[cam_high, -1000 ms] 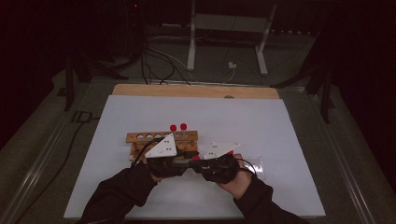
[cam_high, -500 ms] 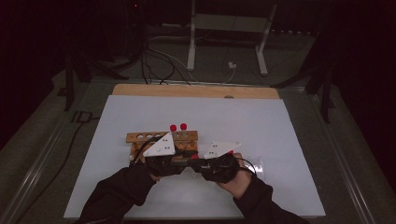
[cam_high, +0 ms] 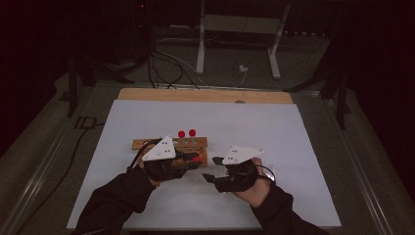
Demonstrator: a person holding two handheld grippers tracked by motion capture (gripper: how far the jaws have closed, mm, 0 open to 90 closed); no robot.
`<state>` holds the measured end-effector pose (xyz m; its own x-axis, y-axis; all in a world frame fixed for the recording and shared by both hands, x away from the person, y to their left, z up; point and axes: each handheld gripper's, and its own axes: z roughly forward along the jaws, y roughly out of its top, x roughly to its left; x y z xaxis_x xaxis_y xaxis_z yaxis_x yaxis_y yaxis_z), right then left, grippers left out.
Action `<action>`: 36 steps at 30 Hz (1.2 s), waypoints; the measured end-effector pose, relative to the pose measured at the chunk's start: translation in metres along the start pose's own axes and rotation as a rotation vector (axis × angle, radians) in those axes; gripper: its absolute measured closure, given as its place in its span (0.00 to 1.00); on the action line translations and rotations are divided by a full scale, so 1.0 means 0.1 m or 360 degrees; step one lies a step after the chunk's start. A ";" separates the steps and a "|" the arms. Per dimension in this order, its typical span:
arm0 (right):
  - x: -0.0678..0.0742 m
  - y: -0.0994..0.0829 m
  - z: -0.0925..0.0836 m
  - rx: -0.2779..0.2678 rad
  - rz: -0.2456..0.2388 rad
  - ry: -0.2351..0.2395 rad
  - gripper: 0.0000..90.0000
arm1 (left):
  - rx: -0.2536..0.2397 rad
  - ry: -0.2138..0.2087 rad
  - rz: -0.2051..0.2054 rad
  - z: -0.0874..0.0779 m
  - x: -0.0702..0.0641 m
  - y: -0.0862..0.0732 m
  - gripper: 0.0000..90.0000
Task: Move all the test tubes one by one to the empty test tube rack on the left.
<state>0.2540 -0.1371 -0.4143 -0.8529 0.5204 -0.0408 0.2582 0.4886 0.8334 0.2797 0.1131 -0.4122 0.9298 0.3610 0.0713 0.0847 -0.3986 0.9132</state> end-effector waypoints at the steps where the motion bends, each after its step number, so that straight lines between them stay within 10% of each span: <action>1: -0.01 0.00 -0.01 -0.0015 0.0007 -0.0006 0.40 | -0.0005 0.0015 0.0003 -0.02 0.01 0.00 0.80; 16: -0.21 -0.04 -0.31 -0.0140 0.0141 -0.0111 0.04 | -0.0014 0.0207 -0.0048 -0.26 0.22 0.02 0.80; 36: -0.39 -0.19 -0.59 -0.0241 0.0188 -0.0156 0.00 | -0.0066 0.0468 -0.0115 -0.44 0.53 0.12 0.80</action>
<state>0.2557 -0.2078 -0.3957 -0.7707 0.6370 0.0149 0.2763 0.3130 0.9087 0.3145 0.1645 -0.3800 0.7777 0.6183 0.1132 0.1266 -0.3305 0.9353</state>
